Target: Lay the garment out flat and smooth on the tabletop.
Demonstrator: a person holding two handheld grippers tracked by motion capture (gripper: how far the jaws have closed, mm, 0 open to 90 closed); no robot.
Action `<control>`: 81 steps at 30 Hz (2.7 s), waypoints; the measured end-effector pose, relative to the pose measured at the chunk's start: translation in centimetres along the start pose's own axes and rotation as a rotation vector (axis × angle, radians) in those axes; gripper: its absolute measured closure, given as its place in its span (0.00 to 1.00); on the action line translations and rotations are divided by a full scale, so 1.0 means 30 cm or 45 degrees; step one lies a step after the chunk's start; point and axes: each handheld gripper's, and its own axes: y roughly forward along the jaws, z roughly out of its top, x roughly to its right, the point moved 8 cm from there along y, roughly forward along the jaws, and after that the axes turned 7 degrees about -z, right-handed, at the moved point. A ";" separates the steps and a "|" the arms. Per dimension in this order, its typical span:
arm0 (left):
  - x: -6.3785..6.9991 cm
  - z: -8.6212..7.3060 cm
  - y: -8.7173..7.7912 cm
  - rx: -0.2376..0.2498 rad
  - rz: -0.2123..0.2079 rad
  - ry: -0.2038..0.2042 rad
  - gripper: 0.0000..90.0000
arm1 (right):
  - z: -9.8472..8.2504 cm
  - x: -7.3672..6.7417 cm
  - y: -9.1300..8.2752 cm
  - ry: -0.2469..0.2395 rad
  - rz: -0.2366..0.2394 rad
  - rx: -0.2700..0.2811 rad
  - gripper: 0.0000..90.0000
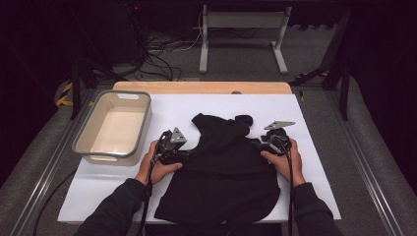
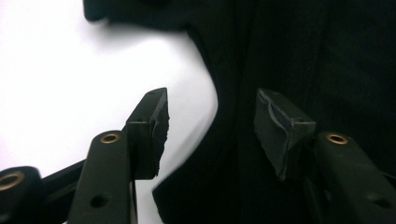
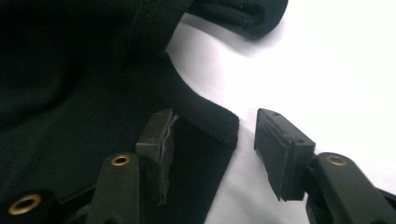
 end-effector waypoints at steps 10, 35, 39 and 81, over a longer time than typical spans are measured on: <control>0.004 -0.021 0.011 0.054 -0.174 -0.095 0.79 | -0.038 0.008 -0.071 -0.049 -0.062 0.001 0.94; -0.017 0.060 -0.046 0.169 -0.008 0.014 0.91 | -0.025 0.035 -0.240 0.059 -0.098 0.231 0.63; -0.034 0.128 -0.047 0.240 -0.005 0.000 0.79 | 0.057 0.021 -0.199 0.014 -0.086 0.247 0.64; -0.344 0.469 0.031 0.163 0.252 -0.095 0.91 | 0.412 0.057 -0.014 -0.005 -0.248 0.503 0.99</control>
